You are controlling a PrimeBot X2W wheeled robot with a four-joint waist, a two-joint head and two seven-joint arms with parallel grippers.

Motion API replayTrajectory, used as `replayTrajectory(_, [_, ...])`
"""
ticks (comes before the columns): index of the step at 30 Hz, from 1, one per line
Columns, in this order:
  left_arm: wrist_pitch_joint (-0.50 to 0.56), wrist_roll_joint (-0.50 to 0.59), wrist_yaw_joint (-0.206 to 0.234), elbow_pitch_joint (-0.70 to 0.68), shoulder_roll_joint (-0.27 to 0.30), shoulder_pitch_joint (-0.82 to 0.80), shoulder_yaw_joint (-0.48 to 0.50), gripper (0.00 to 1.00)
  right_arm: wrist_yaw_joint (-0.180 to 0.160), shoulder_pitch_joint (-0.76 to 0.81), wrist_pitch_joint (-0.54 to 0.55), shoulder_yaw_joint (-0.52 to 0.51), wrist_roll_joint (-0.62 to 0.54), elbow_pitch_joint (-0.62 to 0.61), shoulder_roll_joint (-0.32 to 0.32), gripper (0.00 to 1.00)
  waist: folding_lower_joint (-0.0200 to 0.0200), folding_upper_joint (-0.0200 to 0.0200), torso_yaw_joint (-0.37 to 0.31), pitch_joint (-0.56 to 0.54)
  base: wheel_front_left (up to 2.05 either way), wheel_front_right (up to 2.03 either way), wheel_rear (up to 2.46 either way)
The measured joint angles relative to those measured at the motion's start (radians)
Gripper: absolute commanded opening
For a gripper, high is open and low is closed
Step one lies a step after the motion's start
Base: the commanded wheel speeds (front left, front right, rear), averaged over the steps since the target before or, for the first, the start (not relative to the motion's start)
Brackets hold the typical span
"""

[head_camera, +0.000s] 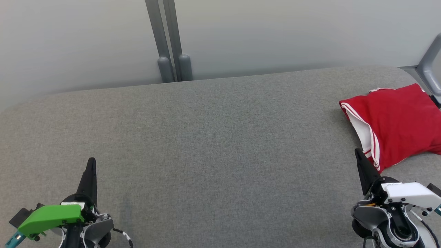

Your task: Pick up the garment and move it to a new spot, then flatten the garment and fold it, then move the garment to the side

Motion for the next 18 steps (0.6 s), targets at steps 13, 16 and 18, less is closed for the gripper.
replayTrajectory(13, [0.000, 0.000, 0.000, 0.000, 0.000, 0.000, 0.000, 0.00, 0.000, 0.000, 0.000, 0.000, 0.000, 0.000, 0.000, 0.00, 0.0000, 0.0000, 0.000, 0.000, 0.00, 0.00, 0.00])
replayTrajectory(16, [0.000, 0.000, 0.000, 0.000, 0.000, 0.000, 0.000, 0.00, 0.000, 0.000, 0.000, 0.000, 0.000, 0.000, 0.000, 0.00, 0.0000, 0.0000, 0.000, 0.000, 0.00, 0.00, 0.00])
replayTrajectory(18, [0.000, 0.000, 0.000, 0.000, 0.000, 0.000, 0.000, 0.00, 0.000, 0.000, 0.000, 0.000, 0.000, 0.000, 0.000, 0.00, 0.0000, 0.0000, 0.000, 0.000, 0.00, 0.00, 0.00])
